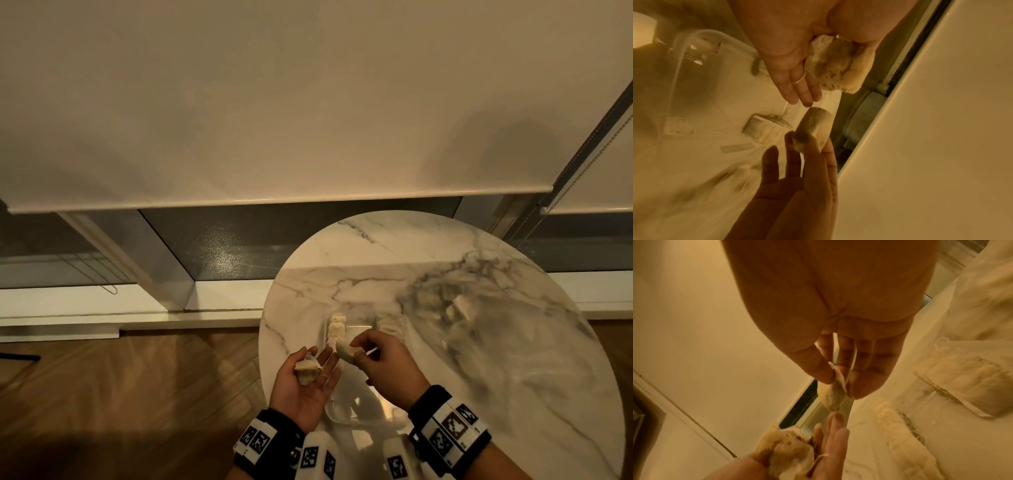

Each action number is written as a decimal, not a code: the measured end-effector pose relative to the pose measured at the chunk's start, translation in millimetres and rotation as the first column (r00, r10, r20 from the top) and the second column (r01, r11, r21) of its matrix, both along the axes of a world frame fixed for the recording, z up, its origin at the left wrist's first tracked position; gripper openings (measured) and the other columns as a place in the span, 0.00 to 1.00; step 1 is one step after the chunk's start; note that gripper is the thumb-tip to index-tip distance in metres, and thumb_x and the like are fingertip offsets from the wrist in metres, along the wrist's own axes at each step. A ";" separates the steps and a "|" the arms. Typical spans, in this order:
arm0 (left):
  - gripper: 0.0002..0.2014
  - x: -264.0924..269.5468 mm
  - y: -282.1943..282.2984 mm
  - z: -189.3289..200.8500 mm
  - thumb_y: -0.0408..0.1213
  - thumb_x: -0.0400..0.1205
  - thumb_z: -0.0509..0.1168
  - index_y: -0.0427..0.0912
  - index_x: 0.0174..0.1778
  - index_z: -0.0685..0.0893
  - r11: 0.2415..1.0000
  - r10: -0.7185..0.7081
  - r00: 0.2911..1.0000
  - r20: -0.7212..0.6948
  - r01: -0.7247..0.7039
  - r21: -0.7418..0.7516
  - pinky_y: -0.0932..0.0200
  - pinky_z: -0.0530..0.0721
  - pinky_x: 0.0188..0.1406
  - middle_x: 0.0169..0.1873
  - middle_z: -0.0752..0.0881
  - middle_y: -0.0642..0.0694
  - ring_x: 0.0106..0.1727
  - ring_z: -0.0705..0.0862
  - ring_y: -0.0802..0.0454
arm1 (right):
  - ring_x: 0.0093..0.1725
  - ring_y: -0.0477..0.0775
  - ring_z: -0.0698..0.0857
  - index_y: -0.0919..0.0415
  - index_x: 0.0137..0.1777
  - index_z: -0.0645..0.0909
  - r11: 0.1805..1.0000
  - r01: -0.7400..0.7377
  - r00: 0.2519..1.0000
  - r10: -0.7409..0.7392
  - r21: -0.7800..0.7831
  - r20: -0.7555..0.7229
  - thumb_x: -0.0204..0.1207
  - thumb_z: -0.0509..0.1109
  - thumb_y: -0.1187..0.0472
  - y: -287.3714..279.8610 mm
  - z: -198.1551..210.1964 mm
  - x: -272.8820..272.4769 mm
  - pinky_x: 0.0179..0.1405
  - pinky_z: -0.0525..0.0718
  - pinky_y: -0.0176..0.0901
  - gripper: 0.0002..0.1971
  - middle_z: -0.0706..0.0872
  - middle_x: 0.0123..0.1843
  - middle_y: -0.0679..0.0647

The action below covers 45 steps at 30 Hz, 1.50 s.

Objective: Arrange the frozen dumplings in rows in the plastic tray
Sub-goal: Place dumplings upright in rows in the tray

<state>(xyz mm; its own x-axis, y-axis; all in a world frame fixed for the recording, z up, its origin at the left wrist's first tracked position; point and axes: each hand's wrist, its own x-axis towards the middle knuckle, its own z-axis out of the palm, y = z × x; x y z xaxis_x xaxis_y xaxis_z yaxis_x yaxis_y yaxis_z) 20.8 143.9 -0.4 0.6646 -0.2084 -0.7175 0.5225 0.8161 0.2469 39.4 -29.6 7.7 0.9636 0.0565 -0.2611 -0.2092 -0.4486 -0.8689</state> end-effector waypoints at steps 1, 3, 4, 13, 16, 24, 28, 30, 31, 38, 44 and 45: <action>0.08 -1.2 1.4 -1.0 0.38 0.81 0.66 0.38 0.51 0.81 1.000 0.010 1.000 -0.016 -0.011 -0.005 0.40 0.86 0.58 0.56 0.88 0.32 0.59 0.87 0.35 | 0.40 0.47 0.87 0.44 0.44 0.86 1.000 -0.007 1.000 0.007 -0.010 0.001 0.77 0.72 0.55 0.0 -2.2 1.7 0.42 0.91 0.55 0.03 0.87 0.43 0.41; 0.06 -3.7 4.2 -2.4 0.37 0.82 0.66 0.37 0.49 0.82 1.000 0.021 0.999 -0.049 -0.021 0.001 0.42 0.88 0.52 0.51 0.90 0.34 0.55 0.87 0.37 | 0.40 0.47 0.87 0.44 0.44 0.87 1.000 -0.023 1.000 0.023 -0.017 -0.009 0.78 0.73 0.53 -0.2 -5.3 4.9 0.42 0.90 0.51 0.03 0.87 0.44 0.43; 0.07 -4.6 5.9 -3.8 0.37 0.81 0.67 0.37 0.48 0.84 1.000 0.014 0.997 -0.070 -0.013 0.021 0.44 0.88 0.52 0.48 0.90 0.35 0.53 0.87 0.39 | 0.41 0.47 0.87 0.44 0.45 0.88 0.999 -0.031 0.999 0.030 -0.023 -0.012 0.78 0.73 0.52 -0.8 -6.2 6.4 0.42 0.90 0.49 0.02 0.86 0.44 0.44; 0.03 -8.8 20.1 -12.8 0.33 0.77 0.72 0.37 0.43 0.85 0.986 0.026 0.988 -0.151 -0.001 0.165 0.53 0.86 0.37 0.32 0.89 0.41 0.45 0.85 0.47 | 0.46 0.44 0.83 0.47 0.62 0.86 0.873 -0.284 0.959 0.257 -0.396 -0.120 0.82 0.69 0.60 -2.7 -47.8 35.1 0.45 0.84 0.37 0.12 0.87 0.52 0.47; 0.04 -9.3 26.2 -16.9 0.33 0.78 0.71 0.36 0.43 0.85 0.987 0.059 0.984 -0.168 -0.033 0.154 0.53 0.84 0.38 0.32 0.89 0.41 0.45 0.85 0.46 | 0.46 0.42 0.82 0.45 0.65 0.81 0.793 -0.465 0.881 0.370 -0.395 -0.294 0.80 0.70 0.66 -1.8 -54.4 43.0 0.40 0.78 0.26 0.18 0.86 0.54 0.47; 0.03 -12.5 36.9 -20.8 0.31 0.78 0.71 0.38 0.39 0.85 0.985 0.123 0.976 -0.177 -0.100 0.138 0.52 0.81 0.39 0.33 0.89 0.42 0.44 0.84 0.46 | 0.43 0.45 0.85 0.52 0.48 0.89 0.761 -0.525 0.846 0.417 -0.382 -0.332 0.71 0.79 0.66 16.1 -80.3 66.6 0.40 0.79 0.29 0.10 0.88 0.44 0.48; 0.02 -14.9 40.8 -24.4 0.31 0.78 0.71 0.40 0.41 0.84 0.983 0.154 0.973 -0.172 -0.133 0.131 0.55 0.85 0.33 0.37 0.88 0.42 0.44 0.84 0.46 | 0.49 0.50 0.86 0.51 0.45 0.90 0.779 -0.469 0.882 0.389 -0.417 -0.267 0.72 0.76 0.66 21.5 -88.5 70.5 0.51 0.79 0.36 0.08 0.90 0.48 0.52; 0.02 -17.1 42.0 -24.3 0.30 0.78 0.70 0.40 0.41 0.84 0.980 0.175 0.969 -0.173 -0.154 0.127 0.57 0.86 0.31 0.37 0.88 0.42 0.44 0.84 0.46 | 0.52 0.53 0.87 0.56 0.47 0.91 0.809 -0.417 0.908 0.356 -0.413 -0.221 0.72 0.74 0.67 24.2 -89.8 71.3 0.56 0.82 0.41 0.08 0.91 0.50 0.54; 0.03 -18.0 42.1 -23.7 0.30 0.78 0.70 0.40 0.40 0.84 0.979 0.182 0.967 -0.176 -0.161 0.127 0.57 0.86 0.32 0.36 0.89 0.42 0.44 0.84 0.46 | 0.53 0.54 0.87 0.56 0.47 0.91 0.823 -0.392 0.920 0.339 -0.411 -0.199 0.72 0.74 0.67 25.3 -89.8 71.4 0.57 0.82 0.42 0.08 0.91 0.50 0.55; 0.03 -22.7 40.6 -22.1 0.31 0.79 0.70 0.40 0.40 0.84 0.975 0.203 0.959 -0.199 -0.180 0.130 0.57 0.85 0.32 0.37 0.89 0.42 0.45 0.85 0.46 | 0.50 0.55 0.87 0.57 0.48 0.88 0.854 -0.309 0.951 0.276 -0.419 -0.140 0.73 0.74 0.65 32.0 -94.2 75.2 0.47 0.75 0.34 0.06 0.90 0.48 0.56; 0.03 -25.8 31.0 -22.4 0.30 0.77 0.71 0.40 0.41 0.84 0.976 0.194 0.958 -0.209 -0.167 0.138 0.56 0.85 0.34 0.36 0.89 0.42 0.45 0.85 0.46 | 0.37 0.46 0.81 0.53 0.40 0.81 0.881 -0.235 0.961 0.148 -0.410 -0.232 0.67 0.79 0.53 19.9 -99.9 70.8 0.34 0.76 0.35 0.10 0.85 0.39 0.49; 0.02 -26.7 28.2 -22.9 0.30 0.77 0.71 0.39 0.41 0.84 0.977 0.187 0.958 -0.216 -0.159 0.141 0.56 0.85 0.34 0.34 0.89 0.42 0.45 0.85 0.46 | 0.38 0.46 0.82 0.52 0.40 0.82 0.863 -0.273 0.944 0.156 -0.424 -0.290 0.65 0.80 0.50 17.4 -102.9 70.0 0.36 0.80 0.37 0.11 0.86 0.39 0.48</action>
